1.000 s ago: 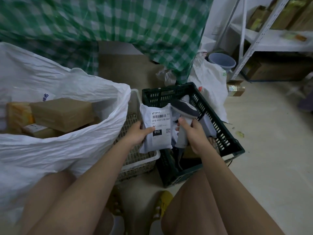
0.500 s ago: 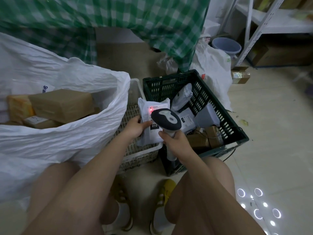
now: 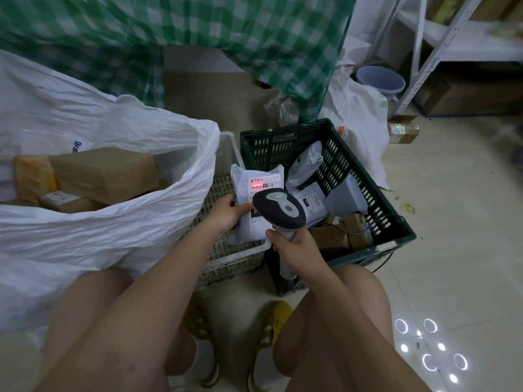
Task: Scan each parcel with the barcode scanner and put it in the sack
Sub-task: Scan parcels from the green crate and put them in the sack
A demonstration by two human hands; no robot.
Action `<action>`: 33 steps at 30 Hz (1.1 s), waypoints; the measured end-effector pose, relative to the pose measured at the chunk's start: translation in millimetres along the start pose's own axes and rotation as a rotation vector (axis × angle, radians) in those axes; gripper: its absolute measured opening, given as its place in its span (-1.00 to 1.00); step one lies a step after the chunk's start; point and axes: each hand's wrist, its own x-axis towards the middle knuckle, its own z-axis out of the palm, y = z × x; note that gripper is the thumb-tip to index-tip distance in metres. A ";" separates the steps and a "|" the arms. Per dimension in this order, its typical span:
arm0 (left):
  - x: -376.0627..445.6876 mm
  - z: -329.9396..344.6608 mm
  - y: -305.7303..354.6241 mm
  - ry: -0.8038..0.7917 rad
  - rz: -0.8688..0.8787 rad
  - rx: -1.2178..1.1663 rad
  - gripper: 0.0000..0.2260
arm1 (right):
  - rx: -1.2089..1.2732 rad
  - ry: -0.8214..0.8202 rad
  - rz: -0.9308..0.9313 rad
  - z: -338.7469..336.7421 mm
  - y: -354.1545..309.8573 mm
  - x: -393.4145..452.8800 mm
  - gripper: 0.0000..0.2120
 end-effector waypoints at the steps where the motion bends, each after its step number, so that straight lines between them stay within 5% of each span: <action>1: 0.4 -0.1 0.1 0.003 0.001 0.004 -0.52 | 0.006 0.002 0.002 -0.4 0.2 -1.5 -0.68; 24: -2.9 1.0 4.4 0.013 -0.014 0.010 -0.50 | 0.005 0.058 0.006 -8.0 -5.7 -18.5 -0.91; 33: -34.2 7.4 55.1 0.068 0.120 0.013 -0.55 | 0.153 0.331 -0.012 -19.9 -43.6 0.6 -0.75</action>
